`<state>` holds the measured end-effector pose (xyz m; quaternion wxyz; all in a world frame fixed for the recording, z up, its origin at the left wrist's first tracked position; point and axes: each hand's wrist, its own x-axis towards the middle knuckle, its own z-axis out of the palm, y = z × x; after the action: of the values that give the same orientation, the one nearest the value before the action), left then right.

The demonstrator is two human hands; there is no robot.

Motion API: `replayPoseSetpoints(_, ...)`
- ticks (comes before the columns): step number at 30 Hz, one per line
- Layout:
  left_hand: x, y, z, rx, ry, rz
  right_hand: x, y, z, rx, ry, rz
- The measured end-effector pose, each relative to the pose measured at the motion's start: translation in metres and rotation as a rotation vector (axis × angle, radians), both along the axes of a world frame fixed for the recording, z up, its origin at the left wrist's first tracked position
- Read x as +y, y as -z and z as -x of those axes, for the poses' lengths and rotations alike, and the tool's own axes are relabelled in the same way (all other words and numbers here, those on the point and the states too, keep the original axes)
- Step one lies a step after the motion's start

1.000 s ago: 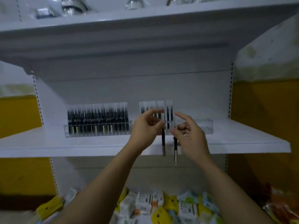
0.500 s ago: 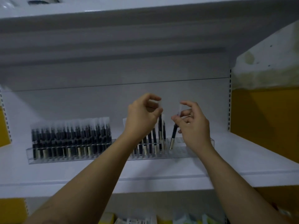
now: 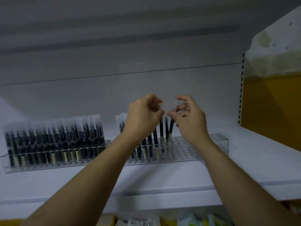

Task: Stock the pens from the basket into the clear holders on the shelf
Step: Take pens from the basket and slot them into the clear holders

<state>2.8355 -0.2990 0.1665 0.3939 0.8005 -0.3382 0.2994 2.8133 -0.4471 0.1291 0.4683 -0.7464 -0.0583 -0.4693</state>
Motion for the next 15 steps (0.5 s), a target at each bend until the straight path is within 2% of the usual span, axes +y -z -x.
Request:
replayPoseSetpoints(4,0.0,0.001,-0.003,-0.042,-0.094,-0.104,-0.001,0.006,0.011,0.198,-0.004,0.251)
replayPoseSetpoints(8,0.001,-0.003,-0.005,0.02,-0.077,-0.133,-0.003,-0.002,0.023,0.394,-0.01,0.454)
replayPoseSetpoints(15,0.0,0.005,-0.003,-0.081,-0.238,-0.257,-0.002,0.002,0.034,0.466,-0.006,0.51)
